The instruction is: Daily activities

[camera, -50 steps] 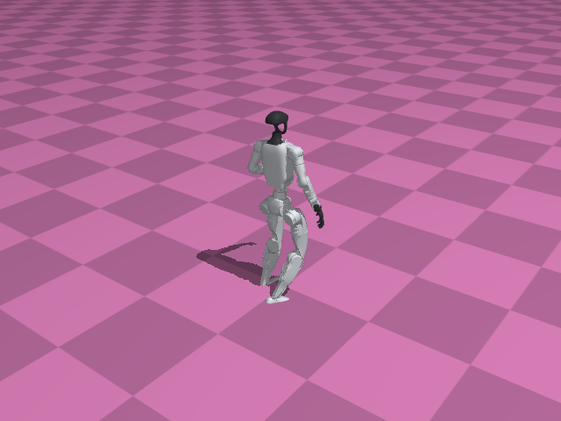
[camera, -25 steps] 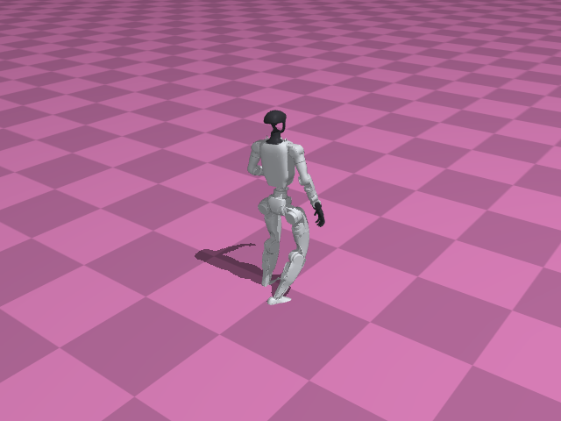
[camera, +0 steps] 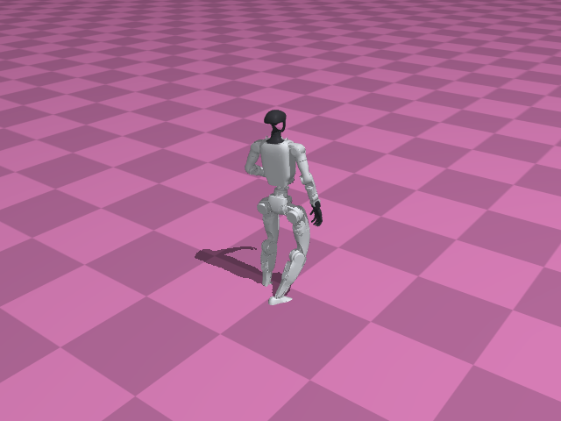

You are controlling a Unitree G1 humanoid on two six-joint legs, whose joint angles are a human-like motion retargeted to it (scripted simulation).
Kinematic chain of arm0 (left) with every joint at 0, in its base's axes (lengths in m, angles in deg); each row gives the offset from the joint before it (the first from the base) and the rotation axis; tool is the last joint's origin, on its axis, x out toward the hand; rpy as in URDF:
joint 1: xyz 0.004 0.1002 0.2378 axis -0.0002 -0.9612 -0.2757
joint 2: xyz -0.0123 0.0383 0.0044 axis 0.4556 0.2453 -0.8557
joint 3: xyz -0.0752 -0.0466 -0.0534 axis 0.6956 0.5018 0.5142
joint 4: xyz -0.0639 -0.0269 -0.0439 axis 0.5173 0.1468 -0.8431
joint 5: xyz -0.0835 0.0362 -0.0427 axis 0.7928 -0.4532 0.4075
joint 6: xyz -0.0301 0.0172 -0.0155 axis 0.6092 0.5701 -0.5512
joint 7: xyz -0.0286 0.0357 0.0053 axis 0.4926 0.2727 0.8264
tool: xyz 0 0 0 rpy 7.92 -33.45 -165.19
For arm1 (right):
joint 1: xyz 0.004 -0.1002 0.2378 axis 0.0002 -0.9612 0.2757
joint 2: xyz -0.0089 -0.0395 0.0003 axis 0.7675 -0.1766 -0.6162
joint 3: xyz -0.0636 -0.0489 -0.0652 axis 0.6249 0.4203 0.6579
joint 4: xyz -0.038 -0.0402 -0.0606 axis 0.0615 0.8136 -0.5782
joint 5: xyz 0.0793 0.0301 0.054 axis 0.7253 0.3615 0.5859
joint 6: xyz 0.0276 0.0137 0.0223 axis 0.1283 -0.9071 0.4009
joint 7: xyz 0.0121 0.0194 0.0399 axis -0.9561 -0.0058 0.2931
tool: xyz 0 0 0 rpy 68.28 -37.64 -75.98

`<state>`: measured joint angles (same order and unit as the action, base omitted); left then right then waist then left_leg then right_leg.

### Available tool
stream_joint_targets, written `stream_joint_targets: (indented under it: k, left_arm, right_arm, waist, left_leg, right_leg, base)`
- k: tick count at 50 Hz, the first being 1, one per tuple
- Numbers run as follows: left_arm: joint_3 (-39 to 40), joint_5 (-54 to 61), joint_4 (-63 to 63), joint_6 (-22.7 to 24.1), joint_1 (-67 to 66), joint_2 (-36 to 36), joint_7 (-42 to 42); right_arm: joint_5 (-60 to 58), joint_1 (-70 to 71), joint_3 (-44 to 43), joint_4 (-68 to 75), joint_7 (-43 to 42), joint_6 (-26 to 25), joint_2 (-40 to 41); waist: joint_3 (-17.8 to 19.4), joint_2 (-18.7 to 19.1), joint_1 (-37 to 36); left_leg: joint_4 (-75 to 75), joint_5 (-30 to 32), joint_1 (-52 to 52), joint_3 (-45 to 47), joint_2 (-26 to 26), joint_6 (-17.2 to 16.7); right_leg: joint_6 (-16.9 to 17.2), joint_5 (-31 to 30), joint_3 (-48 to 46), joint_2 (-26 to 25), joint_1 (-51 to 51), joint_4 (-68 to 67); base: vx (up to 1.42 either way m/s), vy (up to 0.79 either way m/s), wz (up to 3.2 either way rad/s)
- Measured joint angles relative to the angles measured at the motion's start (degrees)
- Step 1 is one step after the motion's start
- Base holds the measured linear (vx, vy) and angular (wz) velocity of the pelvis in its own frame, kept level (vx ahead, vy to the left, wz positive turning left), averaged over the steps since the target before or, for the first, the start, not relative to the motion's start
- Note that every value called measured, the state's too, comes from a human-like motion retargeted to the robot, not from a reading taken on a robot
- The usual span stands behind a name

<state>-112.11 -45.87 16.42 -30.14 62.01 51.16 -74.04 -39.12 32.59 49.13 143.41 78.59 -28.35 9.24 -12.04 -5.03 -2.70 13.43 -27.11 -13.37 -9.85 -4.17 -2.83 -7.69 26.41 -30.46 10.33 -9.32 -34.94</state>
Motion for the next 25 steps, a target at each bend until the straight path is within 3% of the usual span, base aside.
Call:
stream_joint_targets:
  k: [25]
  left_arm:
    - [-3.1, 4.2, 6.6, 2.3, 1.7, 0.5, -3.0]
  right_arm:
    - [-4.2, -1.8, 5.7, -4.2, 4.6, 3.0, -0.4]
  waist:
    - [-2.0, -2.9, -1.0]
  left_leg:
    - [-9.4, 6.1, 1.2, -1.0, -0.6, -2.0]
  right_leg:
    - [-0.7, -0.2, -1.8, 2.0, -2.6, -2.5]
  base:
    - [0.0, 0.0, 0.0]
